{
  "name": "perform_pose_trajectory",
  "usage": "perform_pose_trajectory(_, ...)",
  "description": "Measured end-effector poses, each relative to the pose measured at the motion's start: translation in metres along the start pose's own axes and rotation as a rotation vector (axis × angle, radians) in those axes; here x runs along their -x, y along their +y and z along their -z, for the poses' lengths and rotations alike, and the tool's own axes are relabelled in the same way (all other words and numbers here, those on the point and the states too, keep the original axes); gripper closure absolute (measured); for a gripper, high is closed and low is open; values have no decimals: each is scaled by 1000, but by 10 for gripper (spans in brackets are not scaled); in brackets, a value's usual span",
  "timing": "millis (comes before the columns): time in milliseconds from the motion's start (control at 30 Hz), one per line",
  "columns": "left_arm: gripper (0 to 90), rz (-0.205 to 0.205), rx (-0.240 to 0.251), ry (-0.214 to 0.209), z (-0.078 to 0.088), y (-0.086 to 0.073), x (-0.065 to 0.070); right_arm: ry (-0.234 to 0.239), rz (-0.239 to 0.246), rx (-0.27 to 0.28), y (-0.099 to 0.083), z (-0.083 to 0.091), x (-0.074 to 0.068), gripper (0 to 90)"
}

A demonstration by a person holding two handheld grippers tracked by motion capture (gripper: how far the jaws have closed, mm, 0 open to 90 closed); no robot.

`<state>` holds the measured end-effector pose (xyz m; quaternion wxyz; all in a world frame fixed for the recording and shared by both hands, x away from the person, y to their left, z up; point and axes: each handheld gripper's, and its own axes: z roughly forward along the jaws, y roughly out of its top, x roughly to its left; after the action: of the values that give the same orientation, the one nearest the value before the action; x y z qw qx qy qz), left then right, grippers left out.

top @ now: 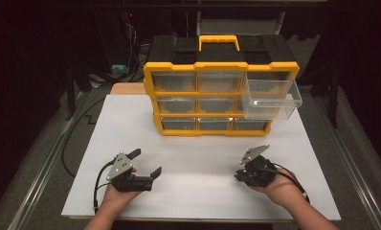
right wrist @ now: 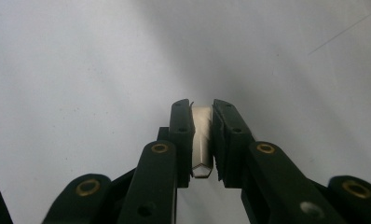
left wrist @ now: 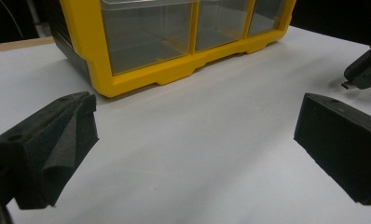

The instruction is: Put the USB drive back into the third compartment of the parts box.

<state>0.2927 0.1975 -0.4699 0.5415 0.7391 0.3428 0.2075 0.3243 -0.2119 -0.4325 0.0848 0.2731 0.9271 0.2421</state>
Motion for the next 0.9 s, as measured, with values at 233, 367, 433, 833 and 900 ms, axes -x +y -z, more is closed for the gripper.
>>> perform_pose_trajectory(233,4,-7,-5,-5,-1,0,1,22,-4,-41,0,0,1,802)
perform_pose_trajectory(367,5,-3,4,-2,0,1,0,25,3,-61,1,2,2,802)
perform_pose_trajectory(433,4,-8,-4,-5,0,0,0,37,-4,-72,1,4,3,802)
perform_pose_trajectory(833,5,-15,3,-9,1,0,2,71,13,-125,1,14,10,801)
perform_pose_trajectory(900,4,-22,-5,-10,1,0,2,81,11,-126,2,17,11,801)
